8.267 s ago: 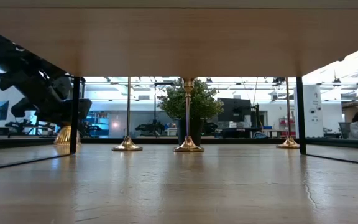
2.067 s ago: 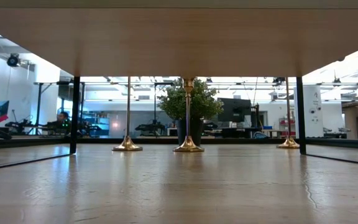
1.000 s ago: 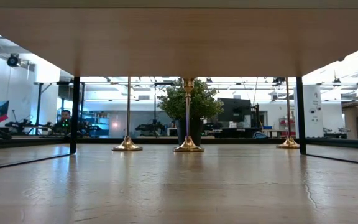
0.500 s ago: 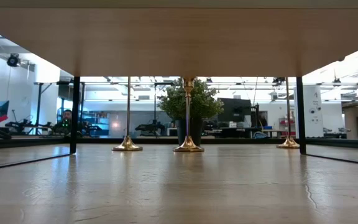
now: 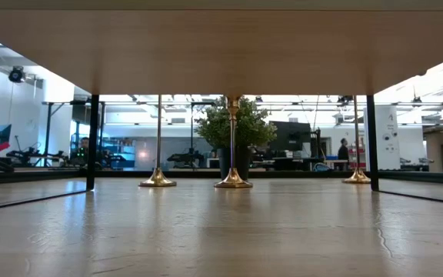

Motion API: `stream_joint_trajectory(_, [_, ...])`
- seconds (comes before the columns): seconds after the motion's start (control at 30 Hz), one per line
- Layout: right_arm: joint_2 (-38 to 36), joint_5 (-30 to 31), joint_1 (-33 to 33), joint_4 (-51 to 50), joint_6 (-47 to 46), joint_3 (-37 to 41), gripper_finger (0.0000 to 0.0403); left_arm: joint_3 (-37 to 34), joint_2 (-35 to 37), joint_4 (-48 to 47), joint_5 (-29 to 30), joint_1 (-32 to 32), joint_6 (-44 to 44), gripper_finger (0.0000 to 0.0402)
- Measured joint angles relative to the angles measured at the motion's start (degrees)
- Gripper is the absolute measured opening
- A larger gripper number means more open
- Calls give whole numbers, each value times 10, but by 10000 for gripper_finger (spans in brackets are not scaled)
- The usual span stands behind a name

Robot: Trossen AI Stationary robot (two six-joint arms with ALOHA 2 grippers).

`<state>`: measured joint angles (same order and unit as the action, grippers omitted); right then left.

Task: Pick & Place candle stick holders
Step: Put the yellow candle holder on the shelf

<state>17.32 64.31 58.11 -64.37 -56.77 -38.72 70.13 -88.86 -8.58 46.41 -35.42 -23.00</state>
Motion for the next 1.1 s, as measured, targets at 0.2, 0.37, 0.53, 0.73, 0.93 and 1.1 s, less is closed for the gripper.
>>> stream_joint_trajectory(0.2, [0,0,0,0,0,0,8,0,-3,-14,0,0,-17,179])
stream_joint_trajectory(0.37, [0,0,0,0,0,0,8,0,-10,-18,0,1,-22,179])
stream_joint_trajectory(0.53, [0,0,0,0,0,0,8,0,-11,-23,0,1,-26,179])
stream_joint_trajectory(0.73, [0,0,0,0,0,0,8,0,-11,-34,0,1,-26,179])
stream_joint_trajectory(0.93, [0,0,0,0,0,0,8,0,-11,-42,0,1,-26,179])
stream_joint_trajectory(1.1, [0,0,0,0,0,0,8,0,-11,-46,0,1,-26,179])
